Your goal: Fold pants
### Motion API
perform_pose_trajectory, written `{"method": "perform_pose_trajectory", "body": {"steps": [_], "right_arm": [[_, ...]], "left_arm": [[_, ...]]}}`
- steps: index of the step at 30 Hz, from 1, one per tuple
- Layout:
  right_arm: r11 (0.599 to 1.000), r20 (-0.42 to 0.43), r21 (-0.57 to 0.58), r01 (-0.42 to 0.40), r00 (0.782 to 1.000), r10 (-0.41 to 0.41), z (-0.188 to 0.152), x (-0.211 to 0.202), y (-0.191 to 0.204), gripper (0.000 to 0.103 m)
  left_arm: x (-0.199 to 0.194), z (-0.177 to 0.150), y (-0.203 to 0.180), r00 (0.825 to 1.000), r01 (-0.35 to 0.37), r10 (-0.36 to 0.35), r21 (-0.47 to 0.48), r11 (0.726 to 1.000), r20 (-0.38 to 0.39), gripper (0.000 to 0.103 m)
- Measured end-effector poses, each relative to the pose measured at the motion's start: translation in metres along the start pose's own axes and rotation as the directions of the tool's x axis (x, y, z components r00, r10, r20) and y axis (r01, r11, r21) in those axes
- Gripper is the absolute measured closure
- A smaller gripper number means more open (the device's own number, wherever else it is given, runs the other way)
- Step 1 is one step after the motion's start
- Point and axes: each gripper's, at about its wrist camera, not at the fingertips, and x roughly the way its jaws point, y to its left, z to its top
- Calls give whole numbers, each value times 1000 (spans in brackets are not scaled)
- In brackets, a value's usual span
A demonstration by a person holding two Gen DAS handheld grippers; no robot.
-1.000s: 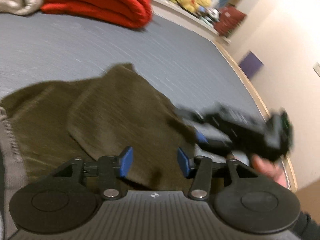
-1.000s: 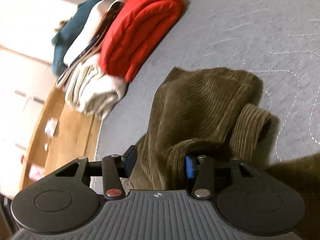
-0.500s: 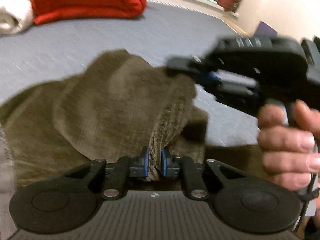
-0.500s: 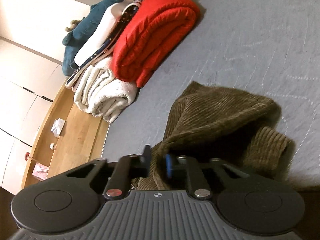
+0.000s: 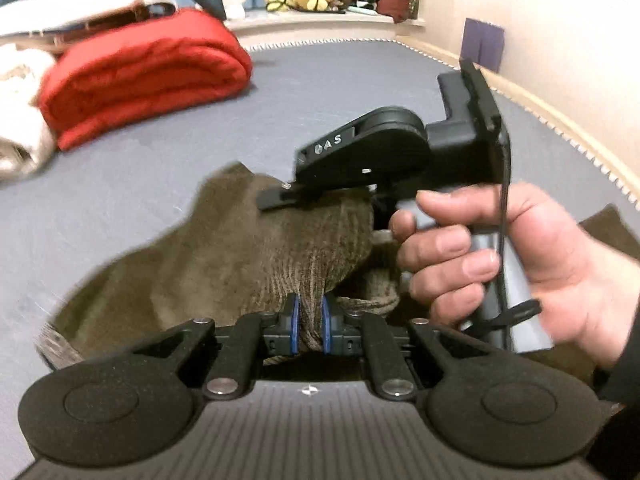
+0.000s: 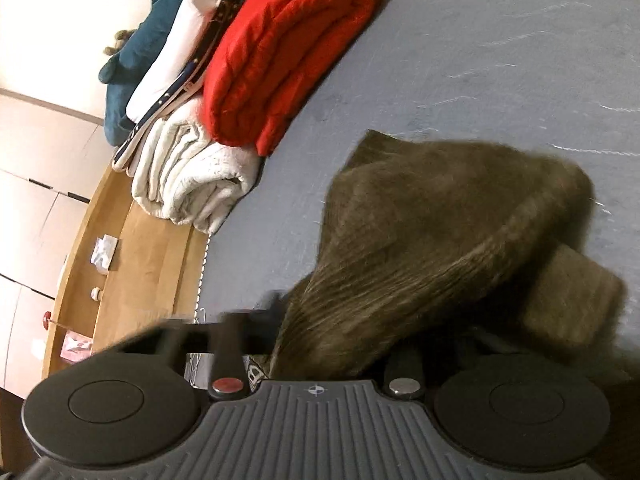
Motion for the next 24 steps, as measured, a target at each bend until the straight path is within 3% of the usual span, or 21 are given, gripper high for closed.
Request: {"method": "perform_pose_trajectory", "body": {"steps": [5, 6, 8, 9, 11, 12, 14, 15, 16, 17, 18, 19, 20, 22, 23, 24], "right_arm": [[975, 81, -224, -8, 996, 26, 1, -20, 51, 99], [966, 105, -259, -14, 994, 43, 3, -31, 60, 99], [945, 177, -327, -1, 982, 62, 10, -59, 77, 99], [933, 238, -360, 15, 968, 76, 14, -79, 84, 99], [925, 367, -377, 51, 925, 98, 26, -121, 87, 99], [930, 455, -357, 82, 885, 96, 33, -146, 84, 99], [942, 659, -280, 183, 751, 50, 46, -200, 68, 100], [939, 752, -222, 264, 659, -8, 50, -224, 56, 99], [911, 831, -150, 383, 548, -94, 54, -243, 42, 99], [867, 867, -86, 491, 465, -177, 58, -252, 26, 99], [821, 860, -11, 571, 425, -283, 68, -256, -2, 95], [804, 810, 44, 593, 450, -376, 79, -257, -31, 95], [799, 739, 98, 594, 494, -458, 87, -256, -63, 94], [796, 618, 194, 573, 559, -553, 92, -254, -118, 93], [795, 574, 228, 562, 582, -576, 93, -255, -138, 93], [790, 549, 257, 557, 589, -594, 94, -256, -153, 92]], "left_arm": [[-17, 10, 24, 995, 3, 1, -32, 999, 102, 90], [-19, 15, 27, 991, 33, -27, -49, 998, 130, 84], [-20, 25, 32, 972, 141, -121, -86, 986, 200, 61], [-23, 31, 32, 957, 182, -153, -99, 978, 244, 43], [-27, 33, 33, 917, 239, -179, -130, 962, 357, 38], [-25, 36, 33, 908, 249, -175, -154, 956, 382, 38], [-12, 39, 31, 911, 245, -159, -190, 951, 380, 38], [-1, 39, 27, 920, 238, -157, -192, 952, 360, 38], [12, 41, 22, 931, 228, -160, -180, 957, 327, 38], [27, 41, 14, 944, 210, -159, -157, 965, 288, 38], [44, 40, 9, 955, 194, -157, -131, 972, 250, 37], [62, 37, 4, 966, 185, -161, -103, 977, 204, 33], [81, 32, 0, 975, 181, -168, -76, 981, 147, 29], [117, 21, -6, 986, 163, -161, -30, 986, 52, 26], [133, 16, -7, 988, 155, -155, -9, 988, 11, 26], [146, 12, -7, 989, 148, -148, 7, 989, -22, 26]]}}
